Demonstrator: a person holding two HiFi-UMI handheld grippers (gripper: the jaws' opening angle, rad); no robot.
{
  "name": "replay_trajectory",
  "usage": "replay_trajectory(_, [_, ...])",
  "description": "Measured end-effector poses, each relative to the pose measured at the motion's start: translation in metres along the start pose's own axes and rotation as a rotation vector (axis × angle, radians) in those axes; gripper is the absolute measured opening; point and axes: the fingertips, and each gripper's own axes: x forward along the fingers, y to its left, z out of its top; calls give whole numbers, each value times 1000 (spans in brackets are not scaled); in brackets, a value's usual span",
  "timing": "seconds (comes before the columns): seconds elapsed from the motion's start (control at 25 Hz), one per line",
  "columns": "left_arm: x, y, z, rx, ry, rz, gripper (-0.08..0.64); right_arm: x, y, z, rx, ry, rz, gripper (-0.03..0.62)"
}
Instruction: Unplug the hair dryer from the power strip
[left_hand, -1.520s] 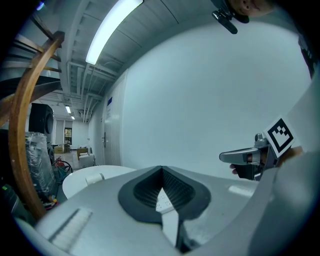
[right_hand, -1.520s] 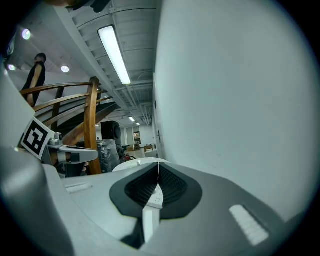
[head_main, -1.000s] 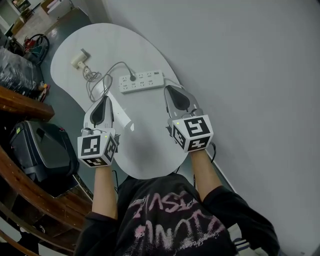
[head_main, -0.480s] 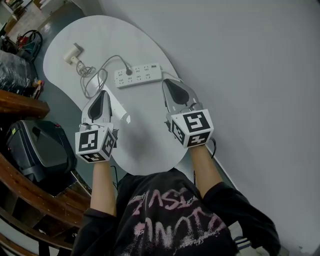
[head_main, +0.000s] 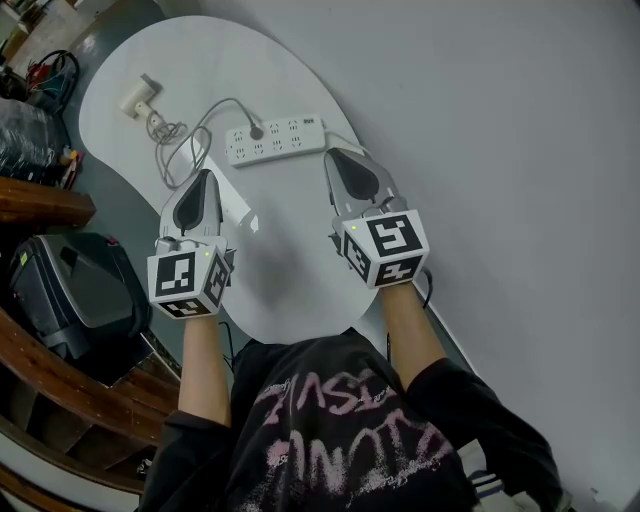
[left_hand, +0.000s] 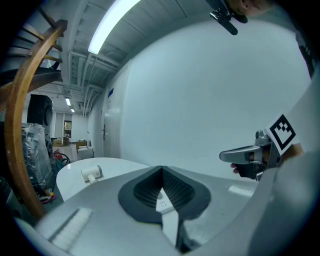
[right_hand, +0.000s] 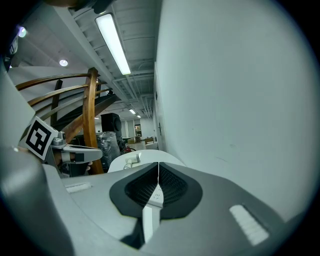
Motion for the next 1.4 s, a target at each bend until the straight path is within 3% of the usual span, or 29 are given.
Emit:
replay_trajectory(1.12, [22,6,-50,-15,100,-33,2,18,1,-51,38,109,-14,14])
replay_trajectory(1.4, [23,7,-49,-20,97,-36,2,17,0,-55,44,122,-24,14])
